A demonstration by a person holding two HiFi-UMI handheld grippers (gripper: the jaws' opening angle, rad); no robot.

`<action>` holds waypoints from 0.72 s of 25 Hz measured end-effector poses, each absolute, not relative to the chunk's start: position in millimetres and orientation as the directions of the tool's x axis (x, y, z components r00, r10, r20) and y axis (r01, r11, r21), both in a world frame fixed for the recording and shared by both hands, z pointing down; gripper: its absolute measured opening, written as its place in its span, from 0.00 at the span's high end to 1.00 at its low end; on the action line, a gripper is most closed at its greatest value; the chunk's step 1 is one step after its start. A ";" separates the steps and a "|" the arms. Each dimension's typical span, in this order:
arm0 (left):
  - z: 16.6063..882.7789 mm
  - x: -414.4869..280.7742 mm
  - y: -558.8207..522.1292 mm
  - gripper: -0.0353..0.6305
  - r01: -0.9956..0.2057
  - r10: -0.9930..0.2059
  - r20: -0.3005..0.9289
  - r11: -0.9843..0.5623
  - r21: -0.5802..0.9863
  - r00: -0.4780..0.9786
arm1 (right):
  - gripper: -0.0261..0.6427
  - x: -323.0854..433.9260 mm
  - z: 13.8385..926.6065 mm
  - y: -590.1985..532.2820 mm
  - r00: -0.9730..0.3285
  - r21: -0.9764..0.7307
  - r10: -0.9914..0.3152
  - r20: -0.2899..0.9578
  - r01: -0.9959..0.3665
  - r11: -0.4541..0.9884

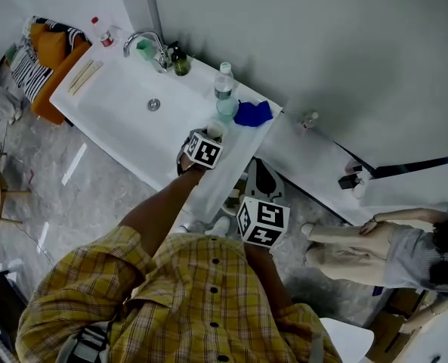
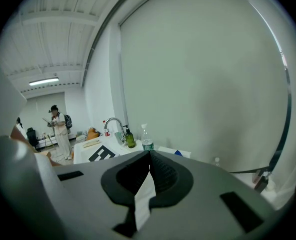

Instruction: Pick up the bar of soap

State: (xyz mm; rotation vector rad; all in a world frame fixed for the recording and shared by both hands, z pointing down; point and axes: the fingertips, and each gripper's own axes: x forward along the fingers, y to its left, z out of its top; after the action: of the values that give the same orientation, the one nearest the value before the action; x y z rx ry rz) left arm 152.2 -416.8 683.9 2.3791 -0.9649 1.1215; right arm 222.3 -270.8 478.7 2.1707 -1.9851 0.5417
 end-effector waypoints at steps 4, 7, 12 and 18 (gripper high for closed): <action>674.5 151.9 -412.0 0.64 -0.702 -0.439 0.758 -0.712 0.034 0.482 | 0.93 219.3 477.4 -270.7 0.056 -0.131 -0.932 0.358 -0.985 -0.110; 664.1 150.6 -407.9 0.64 -0.703 -0.454 0.738 -0.710 0.040 0.500 | 0.93 217.3 477.2 -272.9 0.055 -0.134 -0.934 0.354 -0.985 -0.109; 640.5 143.5 -400.8 0.64 -0.712 -0.510 0.675 -0.701 0.034 0.534 | 0.93 210.5 476.3 -274.4 0.052 -0.136 -0.936 0.349 -0.985 -0.106; 603.3 136.1 -396.6 0.64 -0.734 -0.564 0.596 -0.677 0.062 0.571 | 0.93 200.7 471.6 -275.3 0.046 -0.138 -0.940 0.339 -0.985 -0.098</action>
State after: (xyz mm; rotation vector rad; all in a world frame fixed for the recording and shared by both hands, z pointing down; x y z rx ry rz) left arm 136.1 -396.6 603.3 2.5032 -1.0656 0.7923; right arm 200.7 -275.3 471.6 2.1730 -2.0157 0.5256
